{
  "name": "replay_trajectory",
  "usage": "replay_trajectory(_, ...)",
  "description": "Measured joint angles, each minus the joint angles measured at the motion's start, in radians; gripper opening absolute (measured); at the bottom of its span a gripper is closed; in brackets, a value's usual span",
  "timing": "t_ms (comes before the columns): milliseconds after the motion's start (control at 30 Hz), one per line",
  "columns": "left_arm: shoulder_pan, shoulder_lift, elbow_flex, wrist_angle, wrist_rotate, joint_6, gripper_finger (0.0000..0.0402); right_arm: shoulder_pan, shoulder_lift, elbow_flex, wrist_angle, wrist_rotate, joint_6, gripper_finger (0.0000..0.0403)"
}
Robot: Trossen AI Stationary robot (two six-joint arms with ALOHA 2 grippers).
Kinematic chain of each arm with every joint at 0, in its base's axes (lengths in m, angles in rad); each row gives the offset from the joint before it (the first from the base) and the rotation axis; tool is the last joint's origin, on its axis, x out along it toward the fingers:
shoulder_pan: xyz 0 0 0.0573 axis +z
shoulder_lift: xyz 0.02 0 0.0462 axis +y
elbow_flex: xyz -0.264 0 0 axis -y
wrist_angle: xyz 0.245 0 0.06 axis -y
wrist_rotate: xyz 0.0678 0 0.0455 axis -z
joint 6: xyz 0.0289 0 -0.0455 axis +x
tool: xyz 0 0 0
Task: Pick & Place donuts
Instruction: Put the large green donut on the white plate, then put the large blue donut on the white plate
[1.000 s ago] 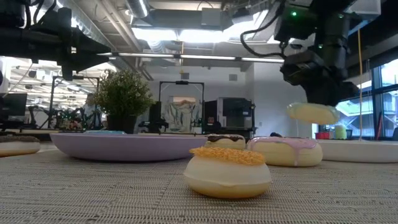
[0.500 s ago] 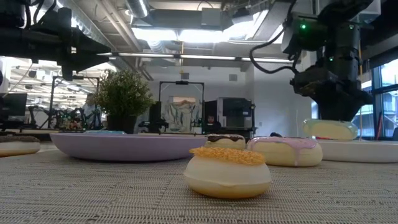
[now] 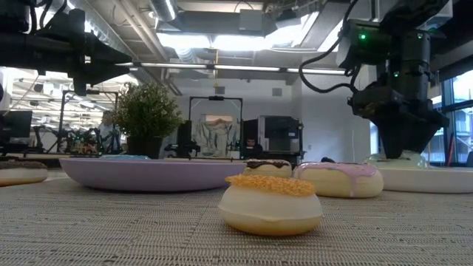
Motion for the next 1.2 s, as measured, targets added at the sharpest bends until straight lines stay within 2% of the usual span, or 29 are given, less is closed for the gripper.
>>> replay_trajectory(167, 0.0, 0.0, 0.0, 0.0, 0.0, 0.0, 0.0157, 0.0, 0.0, 0.0, -0.001, -0.002, 0.024, 0.0234)
replay_trajectory(400, 0.0, 0.0, 0.003, 0.014, 0.011, 0.002, 0.0157, 0.0, 0.0, 0.027, -0.015, -0.06, 0.027, 0.0236)
replay_trajectory(567, 0.0, 0.003, 0.049, 0.013, 0.081, 0.066, 0.0157, 0.0, -0.034, 0.118, -0.022, 0.023, -0.033, 0.0236)
replay_trajectory(667, 0.0, 0.034, 0.091, -0.014, 0.079, 0.132, 0.0157, -0.01, -0.065, 0.18, -0.067, 0.083, -0.08, 0.0236)
replay_trajectory(833, 0.0, 0.157, 0.19, -0.075, 0.079, 0.234, 0.0157, -0.05, -0.104, 0.258, -0.207, 0.176, -0.133, 0.0236)
replay_trajectory(967, 0.0, 0.306, 0.304, -0.161, 0.125, 0.276, 0.0157, -0.08, -0.128, 0.285, -0.221, 0.227, -0.191, 0.0236)
replay_trajectory(1200, -0.002, 0.624, 0.57, -0.583, 0.168, 0.257, 0.0157, -0.127, -0.127, 0.289, -0.206, 0.314, -0.216, 0.0237)
